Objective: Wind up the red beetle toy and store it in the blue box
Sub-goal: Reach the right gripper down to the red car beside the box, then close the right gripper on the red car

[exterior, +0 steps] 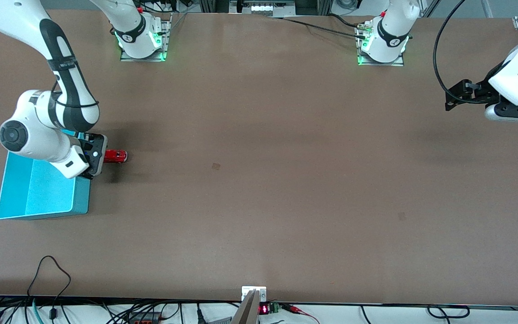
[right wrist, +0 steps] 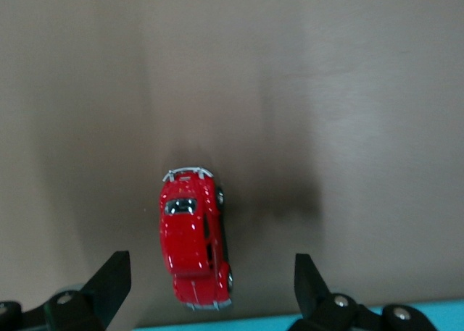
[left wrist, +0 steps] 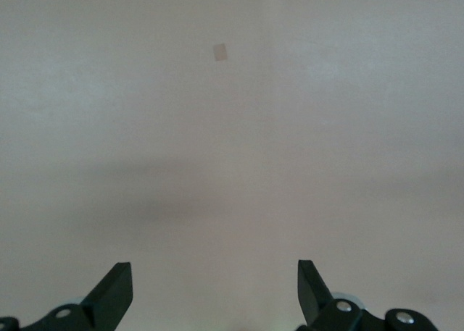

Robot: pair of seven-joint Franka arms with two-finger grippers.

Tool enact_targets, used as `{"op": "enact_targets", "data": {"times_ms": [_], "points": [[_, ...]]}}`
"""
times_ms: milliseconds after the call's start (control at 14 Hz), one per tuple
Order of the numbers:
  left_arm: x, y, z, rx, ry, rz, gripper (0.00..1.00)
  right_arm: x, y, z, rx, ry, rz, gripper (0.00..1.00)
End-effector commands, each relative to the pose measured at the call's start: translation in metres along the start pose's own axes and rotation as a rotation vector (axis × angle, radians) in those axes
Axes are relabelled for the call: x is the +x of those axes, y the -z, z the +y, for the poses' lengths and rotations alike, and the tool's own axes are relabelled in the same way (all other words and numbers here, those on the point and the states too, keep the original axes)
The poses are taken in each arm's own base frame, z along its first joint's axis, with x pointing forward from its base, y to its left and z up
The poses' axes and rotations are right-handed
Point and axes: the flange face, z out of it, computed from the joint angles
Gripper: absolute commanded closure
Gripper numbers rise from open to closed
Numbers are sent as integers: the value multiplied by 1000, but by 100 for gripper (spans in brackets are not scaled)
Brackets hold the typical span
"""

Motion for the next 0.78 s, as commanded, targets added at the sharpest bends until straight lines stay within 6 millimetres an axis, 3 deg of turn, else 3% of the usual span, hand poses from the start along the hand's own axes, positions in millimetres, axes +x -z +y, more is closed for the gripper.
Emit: {"op": "enact_targets", "data": {"times_ms": [0,285,712], "points": [[1,2,-3,-19,-18,-28,0,1,-20,-11,12,38,3,0],[2,6,3,-15,-29,-16,0,0,-50,-30,13,83,2,0],[3,6,4,-10,-32,-17,0,7,-63,-32,-65,150,-5,0]]}}
